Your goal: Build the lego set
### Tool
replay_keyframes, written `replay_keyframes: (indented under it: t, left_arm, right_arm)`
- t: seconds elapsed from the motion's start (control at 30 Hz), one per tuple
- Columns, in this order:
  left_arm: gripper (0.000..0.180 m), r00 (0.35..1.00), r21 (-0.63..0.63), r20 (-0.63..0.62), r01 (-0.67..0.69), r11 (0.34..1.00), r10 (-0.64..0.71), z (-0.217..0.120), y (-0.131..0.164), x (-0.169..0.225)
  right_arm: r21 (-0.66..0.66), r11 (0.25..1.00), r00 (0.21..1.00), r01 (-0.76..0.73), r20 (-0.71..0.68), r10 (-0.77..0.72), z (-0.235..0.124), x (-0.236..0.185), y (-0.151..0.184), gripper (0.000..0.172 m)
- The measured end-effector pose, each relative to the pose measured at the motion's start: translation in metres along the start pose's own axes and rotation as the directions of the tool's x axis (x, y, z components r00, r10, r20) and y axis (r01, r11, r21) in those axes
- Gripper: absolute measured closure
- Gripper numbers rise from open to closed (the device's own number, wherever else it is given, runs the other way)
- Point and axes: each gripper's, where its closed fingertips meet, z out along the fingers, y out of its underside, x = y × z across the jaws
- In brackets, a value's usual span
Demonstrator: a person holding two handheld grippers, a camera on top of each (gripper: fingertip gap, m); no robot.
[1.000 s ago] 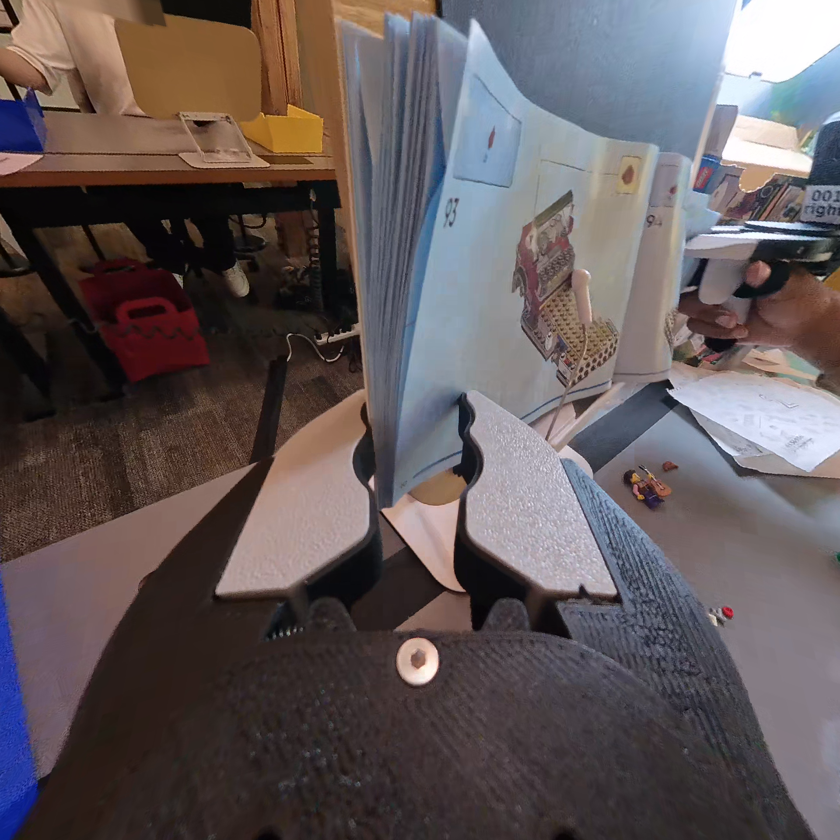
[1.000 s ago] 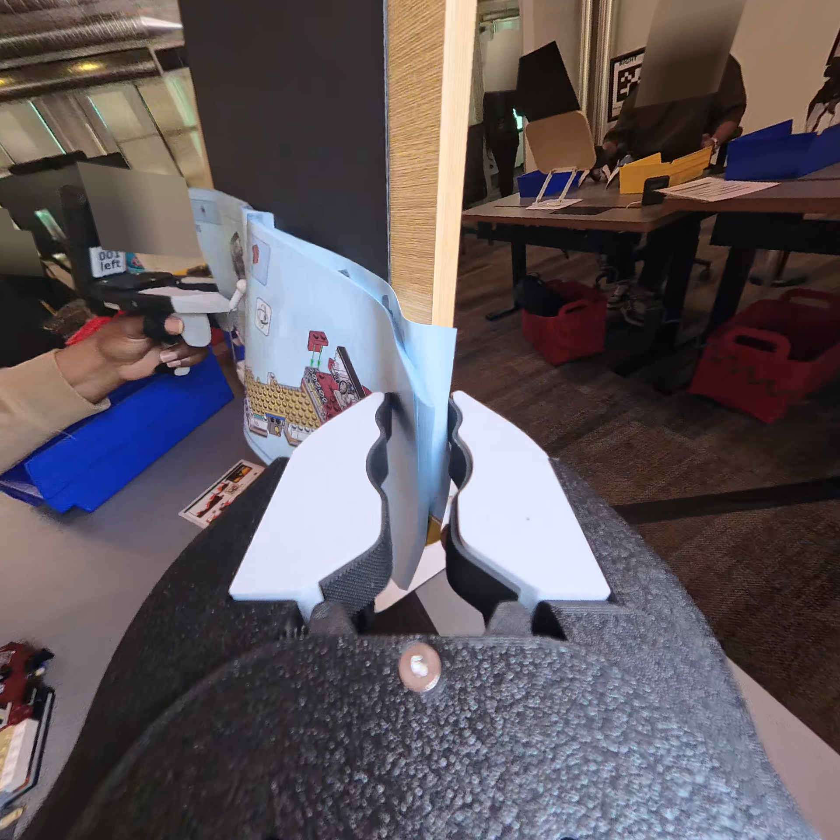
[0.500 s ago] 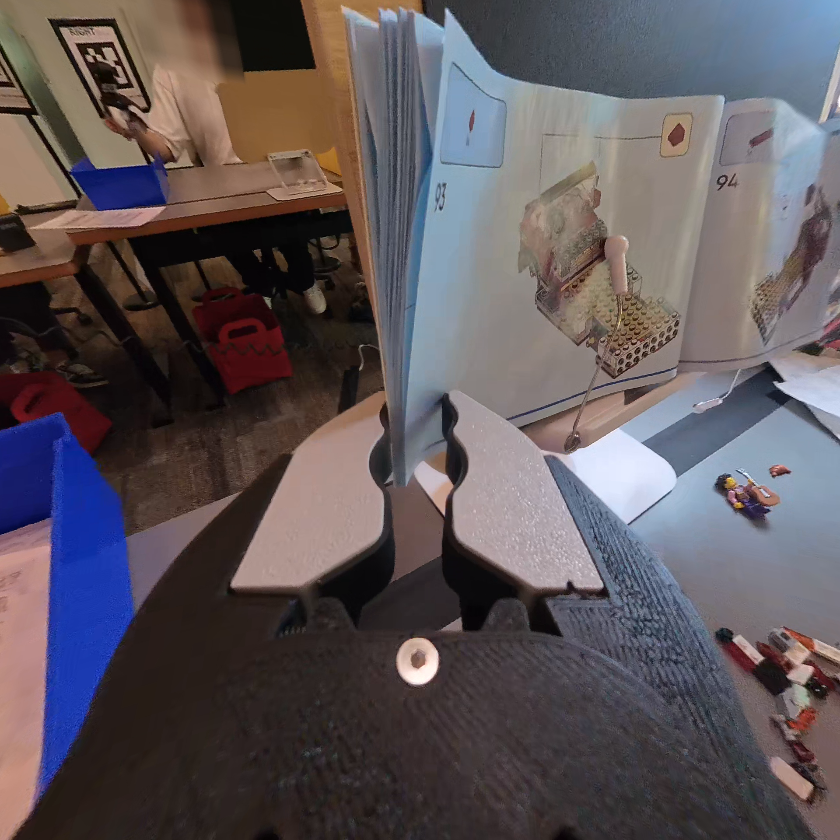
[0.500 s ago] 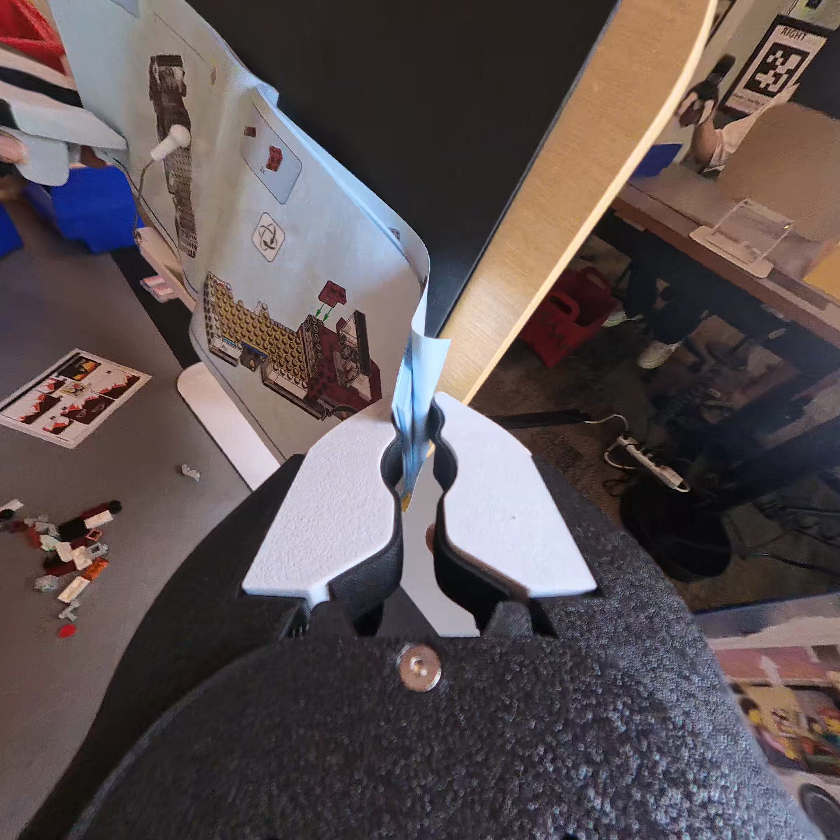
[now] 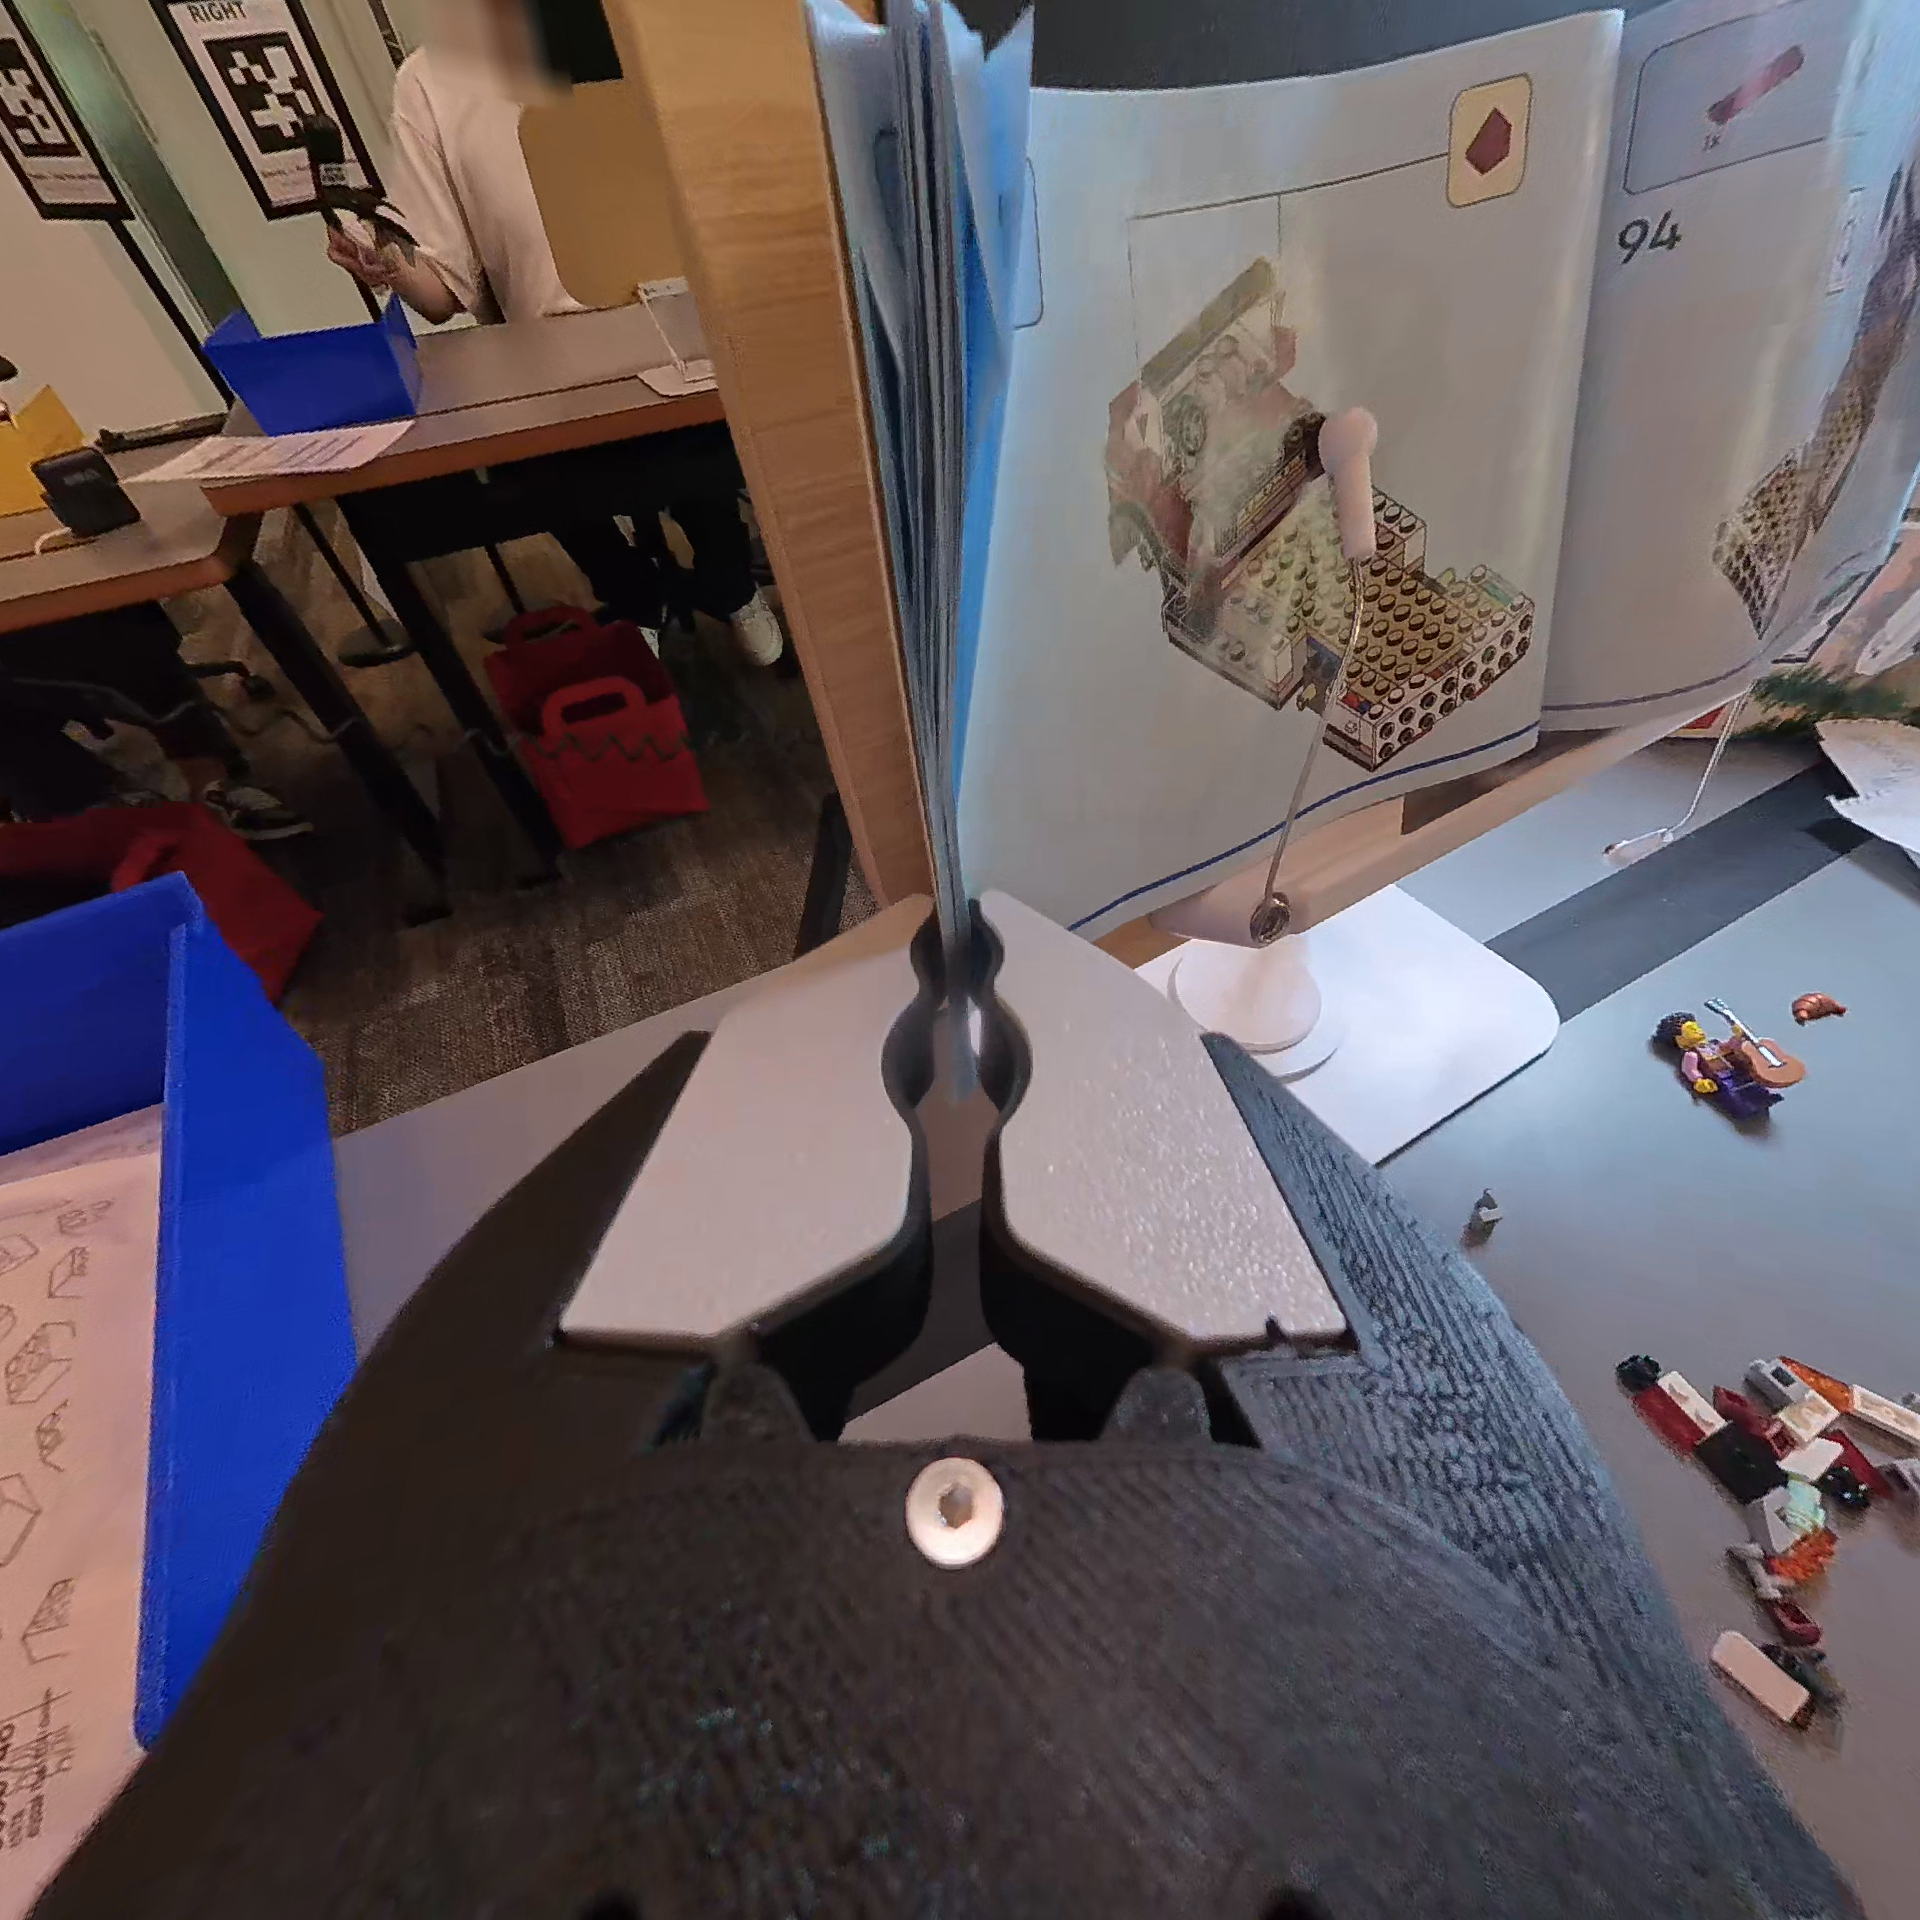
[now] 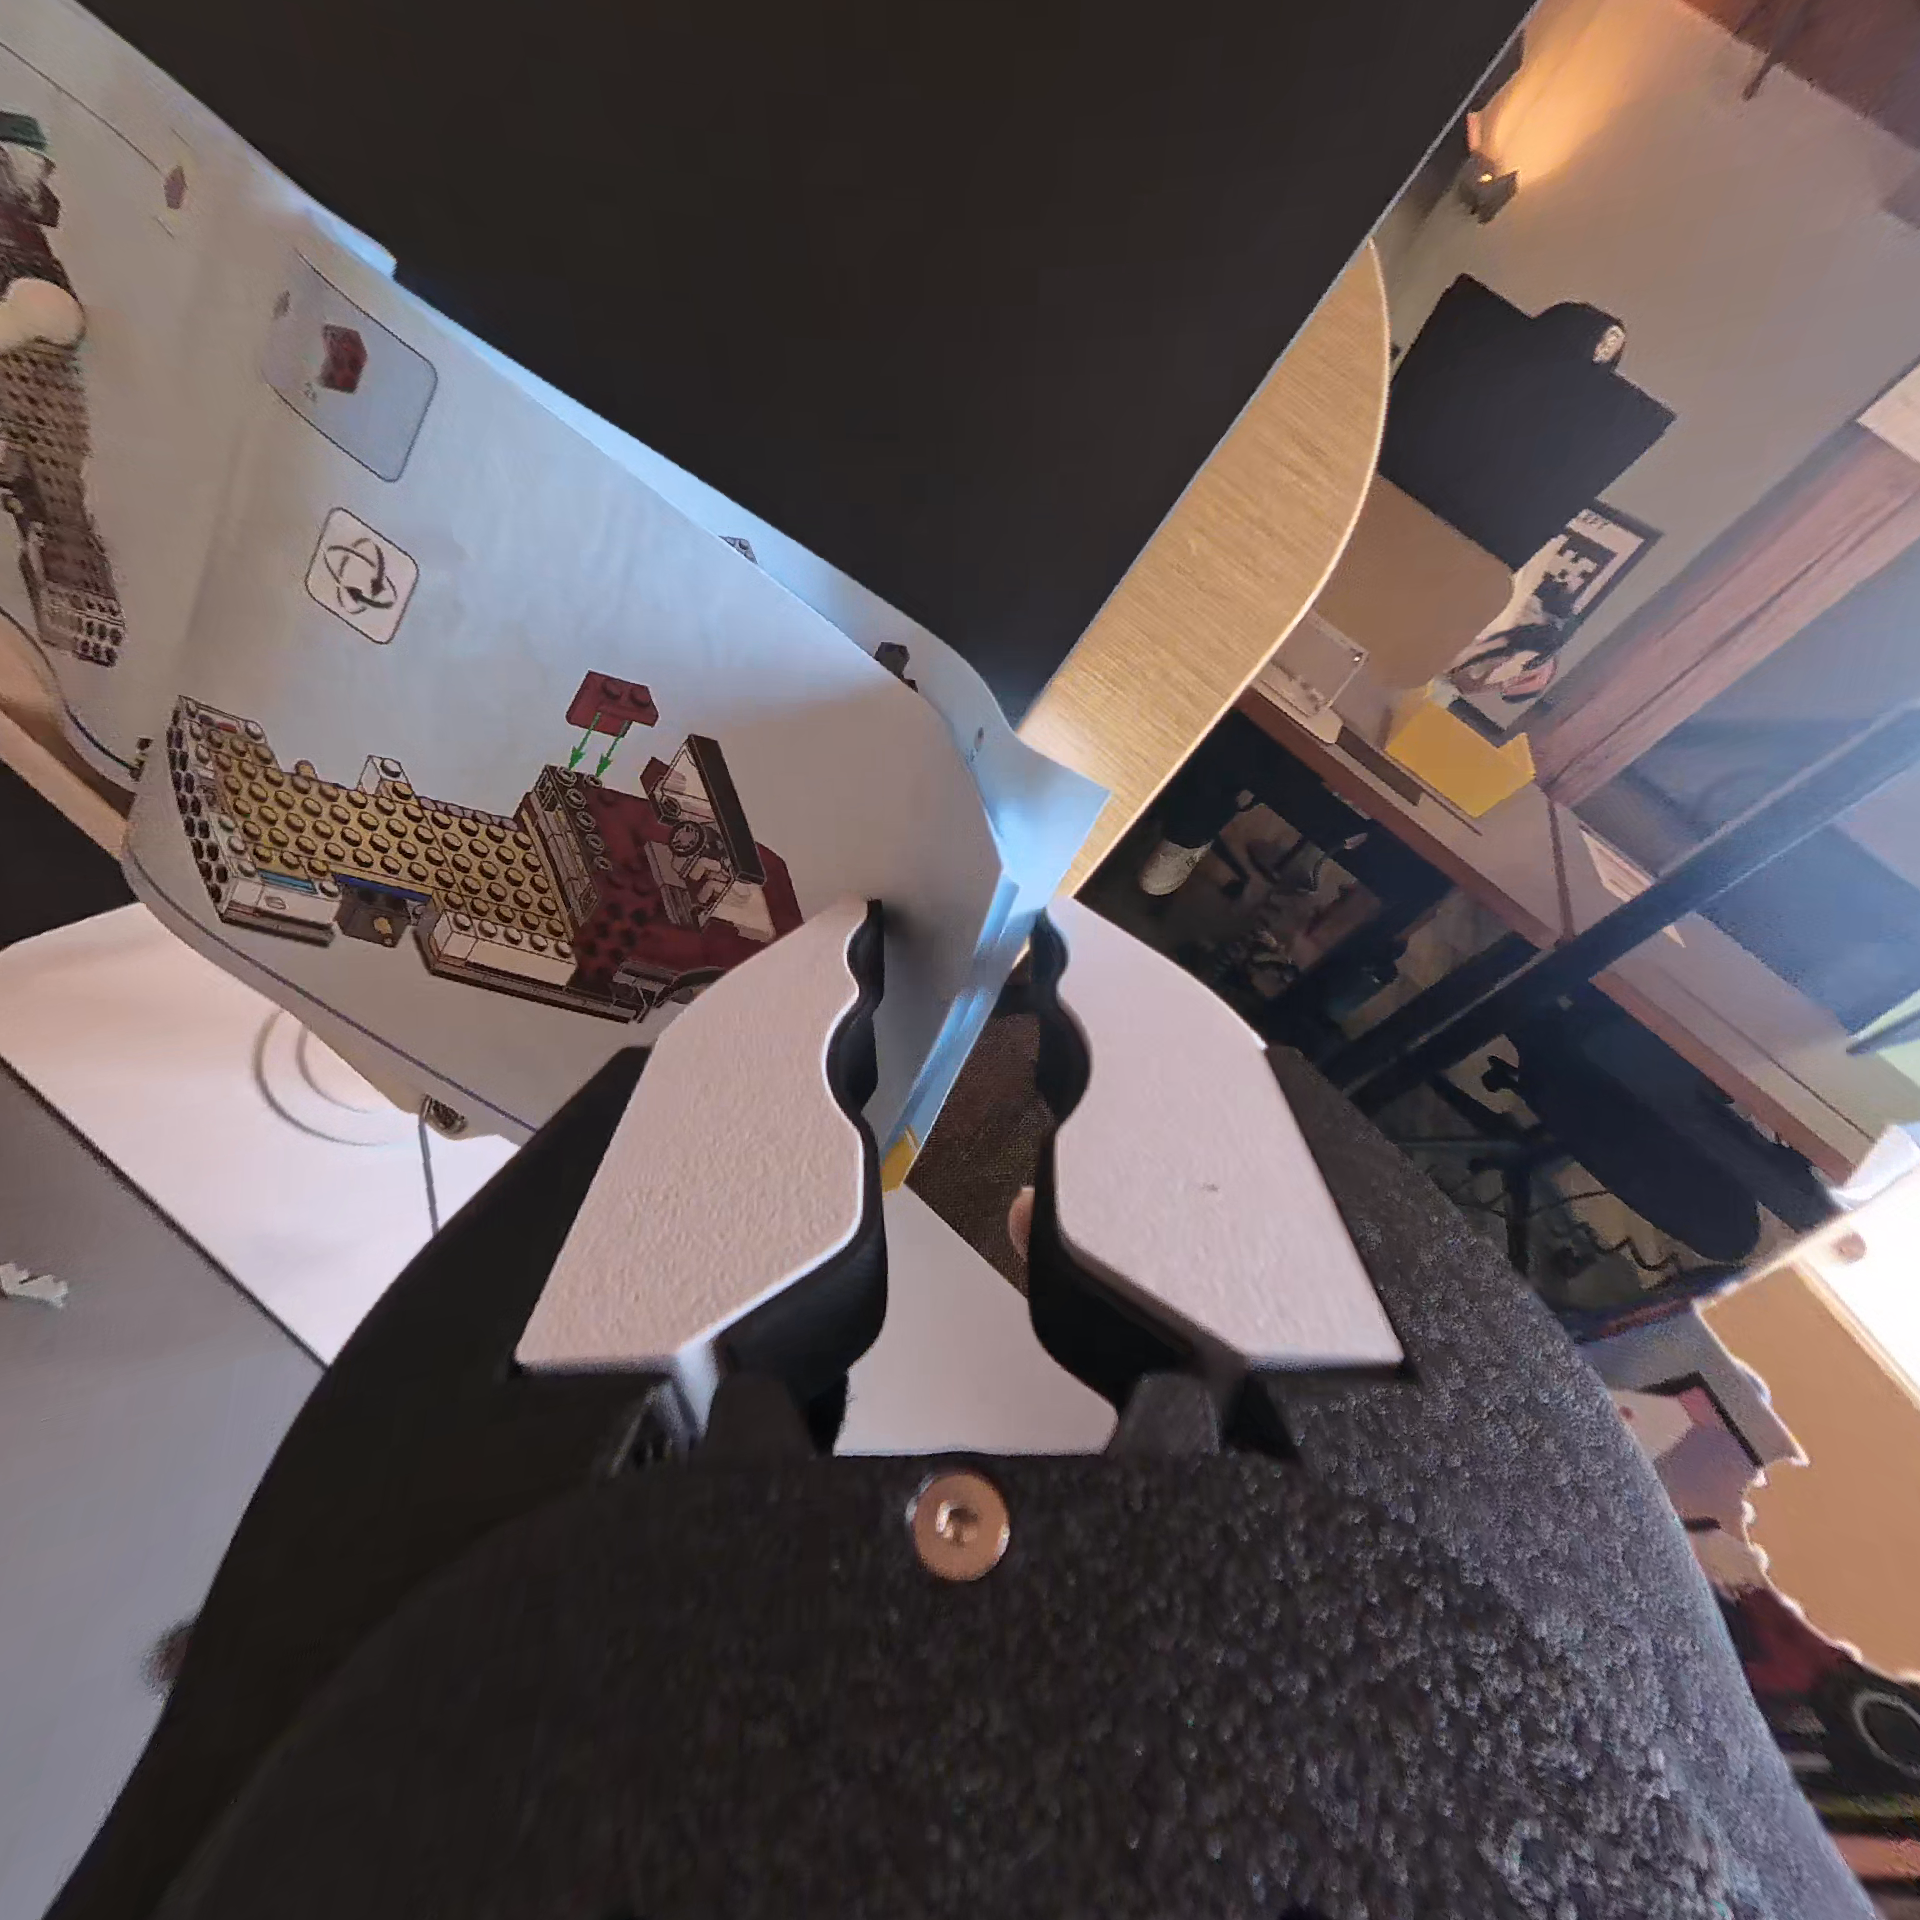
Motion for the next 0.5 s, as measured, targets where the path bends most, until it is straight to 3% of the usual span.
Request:
replay_keyframes:
  t: [0.23,0.37,0.43,0.5]
  left_arm:
    - [0.177,0.999,0.010,-0.014,0.045,0.999,-0.045,0.001,0.001,-0.001]
    - [0.178,0.999,0.008,-0.016,0.033,0.999,-0.033,0.001,0.000,-0.001]
    - [0.178,0.999,0.006,-0.017,0.038,0.999,-0.038,0.001,0.000,-0.001]
    - [0.177,0.999,0.009,-0.019,0.050,0.999,-0.050,0.001,0.000,-0.001]
  right_arm:
    - [0.003,0.996,0.993,-0.084,-0.081,0.084,-0.020,0.004,0.012,0.141]
    - [0.080,0.994,0.989,-0.081,-0.119,0.090,-0.047,0.003,-0.003,0.135]
    - [0.151,0.988,0.997,-0.043,-0.053,0.052,-0.060,-0.023,-0.022,0.140]
    - [0.173,0.985,0.995,-0.004,0.096,-0.012,-0.067,-0.076,-0.032,0.151]
